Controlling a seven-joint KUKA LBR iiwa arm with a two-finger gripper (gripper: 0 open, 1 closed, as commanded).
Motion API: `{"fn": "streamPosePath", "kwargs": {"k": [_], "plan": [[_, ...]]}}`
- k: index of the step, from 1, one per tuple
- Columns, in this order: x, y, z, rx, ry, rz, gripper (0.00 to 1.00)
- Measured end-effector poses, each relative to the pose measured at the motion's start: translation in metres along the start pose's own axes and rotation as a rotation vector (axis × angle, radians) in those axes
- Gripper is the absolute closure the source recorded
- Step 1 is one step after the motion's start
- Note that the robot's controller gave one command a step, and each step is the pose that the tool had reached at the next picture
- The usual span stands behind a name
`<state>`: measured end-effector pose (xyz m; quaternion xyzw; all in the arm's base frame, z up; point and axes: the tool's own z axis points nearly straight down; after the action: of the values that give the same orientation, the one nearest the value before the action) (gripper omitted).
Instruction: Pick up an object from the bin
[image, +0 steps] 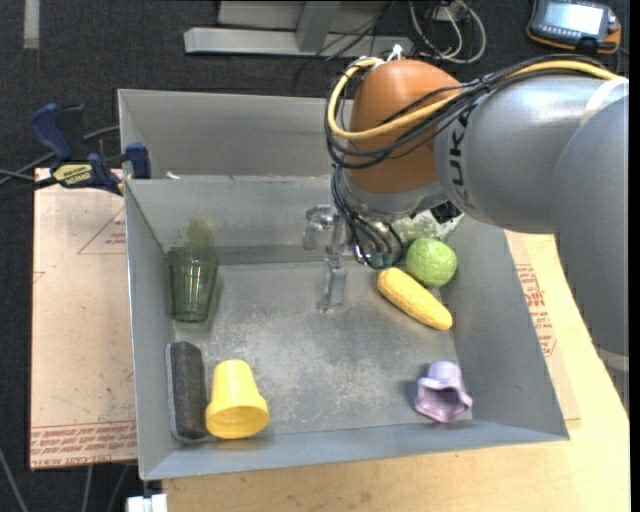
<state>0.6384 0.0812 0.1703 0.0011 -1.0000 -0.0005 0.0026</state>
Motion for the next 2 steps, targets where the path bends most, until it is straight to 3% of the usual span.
{"fn": "streamPosePath", "kwargs": {"k": [1, 2], "plan": [[-0.001, 0.000, -0.005, 0.000, -0.006, 0.001, 0.00], [0.017, -0.026, 0.019, -0.002, -0.008, -0.033, 0.00]]}}
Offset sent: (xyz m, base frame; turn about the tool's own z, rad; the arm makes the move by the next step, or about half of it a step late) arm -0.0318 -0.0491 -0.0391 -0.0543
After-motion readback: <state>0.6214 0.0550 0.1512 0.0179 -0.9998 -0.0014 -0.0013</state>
